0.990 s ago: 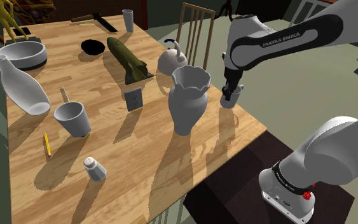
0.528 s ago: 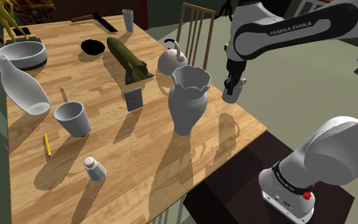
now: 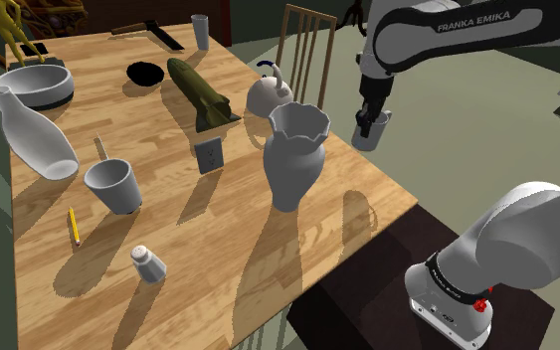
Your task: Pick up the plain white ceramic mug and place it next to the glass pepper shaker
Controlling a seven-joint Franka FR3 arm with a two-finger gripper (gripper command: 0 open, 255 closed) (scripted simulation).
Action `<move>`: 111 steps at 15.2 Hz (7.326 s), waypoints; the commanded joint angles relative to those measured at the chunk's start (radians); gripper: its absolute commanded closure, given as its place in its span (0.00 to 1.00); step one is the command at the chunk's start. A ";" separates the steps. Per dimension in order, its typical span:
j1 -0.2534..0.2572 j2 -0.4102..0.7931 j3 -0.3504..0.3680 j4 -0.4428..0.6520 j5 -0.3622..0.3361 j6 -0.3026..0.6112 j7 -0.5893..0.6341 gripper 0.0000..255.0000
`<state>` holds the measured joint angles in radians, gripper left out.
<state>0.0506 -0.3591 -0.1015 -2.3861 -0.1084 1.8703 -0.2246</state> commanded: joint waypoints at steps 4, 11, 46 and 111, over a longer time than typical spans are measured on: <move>0.001 -0.020 0.004 0.049 0.002 -0.070 -0.003 1.00; 0.002 -0.035 0.007 0.130 0.005 -0.166 -0.008 1.00; 0.283 0.218 0.522 0.450 0.229 -0.223 0.729 1.00; 0.605 0.929 0.649 0.908 -0.063 -0.021 1.207 0.00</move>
<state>0.6541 0.5702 0.5467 -1.4935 -0.1724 1.8655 0.9830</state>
